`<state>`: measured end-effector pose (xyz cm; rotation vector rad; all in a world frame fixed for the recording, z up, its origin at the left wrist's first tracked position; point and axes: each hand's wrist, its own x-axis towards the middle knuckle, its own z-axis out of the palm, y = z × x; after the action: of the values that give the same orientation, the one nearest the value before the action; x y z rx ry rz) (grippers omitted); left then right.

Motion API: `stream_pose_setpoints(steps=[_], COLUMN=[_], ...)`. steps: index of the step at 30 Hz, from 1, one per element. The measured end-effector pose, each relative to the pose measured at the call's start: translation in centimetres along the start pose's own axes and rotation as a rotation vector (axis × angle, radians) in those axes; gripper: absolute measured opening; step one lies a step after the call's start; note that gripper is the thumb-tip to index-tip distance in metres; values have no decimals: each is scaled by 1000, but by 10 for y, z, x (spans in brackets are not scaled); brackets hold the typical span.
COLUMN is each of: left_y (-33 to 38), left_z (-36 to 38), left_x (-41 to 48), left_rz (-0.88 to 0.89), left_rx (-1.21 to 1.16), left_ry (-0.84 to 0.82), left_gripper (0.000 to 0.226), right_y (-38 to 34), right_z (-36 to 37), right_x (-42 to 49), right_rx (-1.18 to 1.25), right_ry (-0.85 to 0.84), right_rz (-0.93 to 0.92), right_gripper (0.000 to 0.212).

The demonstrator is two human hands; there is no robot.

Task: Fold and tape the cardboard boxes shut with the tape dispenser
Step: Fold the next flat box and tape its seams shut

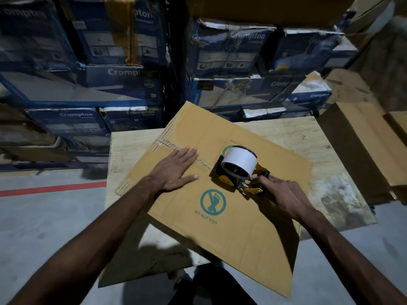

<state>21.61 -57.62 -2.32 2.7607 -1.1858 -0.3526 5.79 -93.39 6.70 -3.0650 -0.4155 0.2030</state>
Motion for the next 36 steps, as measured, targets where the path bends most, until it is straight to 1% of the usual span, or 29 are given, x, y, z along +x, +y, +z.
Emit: stream_pose_setpoints(steps=[4,6,7,11,15,19,23,36], left_y=[59,76,79,79,81,83,85,86], left_z=[14,20,22,23,22,21,21,17], left_x=[8,9,10,10,10,10,9,10], left_rz=[25,42,44,20,-6,-48,-52,-43], left_rx=[-46,-72,-72,-70,-72,-57,-42,-14], left_ry=[11,35,54,77,83,76,66,50], left_gripper=[83,78,74,66,65,67,67,75], right_y=[-2,-4,-5,-7,0,26,49,106], right_z=[-2,-5,-6,-11,-8,-2,2,5], right_x=[-2,-3,-4,-7,-9,-29,-61,-150], right_rx=[-17,-13,9,82,85,33,28,-61], right_ry=[-9,-10,-6,33,44,8,-8,32], right_rz=[12,0,-3,-46,-70,-68,-52,24], right_gripper=[36,29,30,43,37,33,32,34])
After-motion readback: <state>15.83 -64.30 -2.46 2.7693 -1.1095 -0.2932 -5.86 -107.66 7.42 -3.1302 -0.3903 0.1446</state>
